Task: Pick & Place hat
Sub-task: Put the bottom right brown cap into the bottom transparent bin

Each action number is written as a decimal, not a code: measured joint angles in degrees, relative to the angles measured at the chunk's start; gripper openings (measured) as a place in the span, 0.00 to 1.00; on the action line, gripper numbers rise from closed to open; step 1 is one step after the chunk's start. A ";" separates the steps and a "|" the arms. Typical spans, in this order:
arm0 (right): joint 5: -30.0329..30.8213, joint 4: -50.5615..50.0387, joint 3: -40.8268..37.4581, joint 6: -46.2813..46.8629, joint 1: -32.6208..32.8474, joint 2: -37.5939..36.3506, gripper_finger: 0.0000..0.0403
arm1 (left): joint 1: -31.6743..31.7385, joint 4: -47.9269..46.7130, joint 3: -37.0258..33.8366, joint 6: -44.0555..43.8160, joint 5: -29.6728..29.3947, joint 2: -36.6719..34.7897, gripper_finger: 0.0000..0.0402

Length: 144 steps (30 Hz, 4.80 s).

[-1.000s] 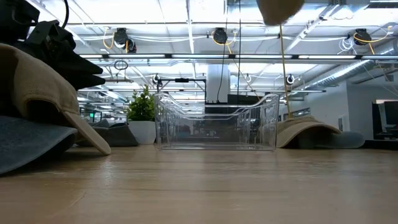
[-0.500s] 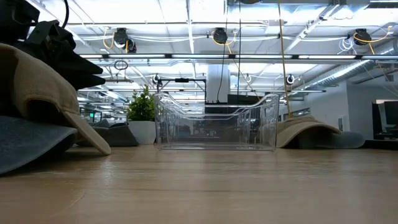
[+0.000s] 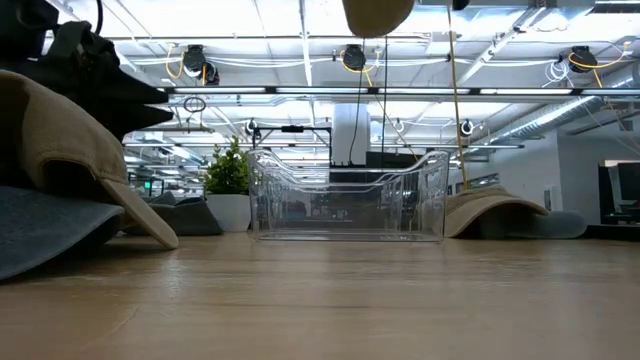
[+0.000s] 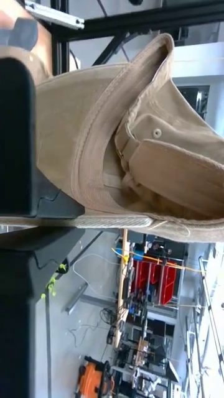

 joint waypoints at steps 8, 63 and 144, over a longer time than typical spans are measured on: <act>-5.78 0.96 -0.07 3.18 -5.78 3.82 0.00 | 0.00 3.35 0.11 -0.88 0.33 0.02 0.46; -5.68 -2.00 -0.03 4.30 -7.02 4.19 0.00 | -3.50 -23.19 68.50 16.15 -3.42 49.21 0.46; -11.16 -9.28 0.02 13.99 -6.80 -2.14 0.58 | -8.21 -19.00 69.07 75.99 -7.98 55.25 0.07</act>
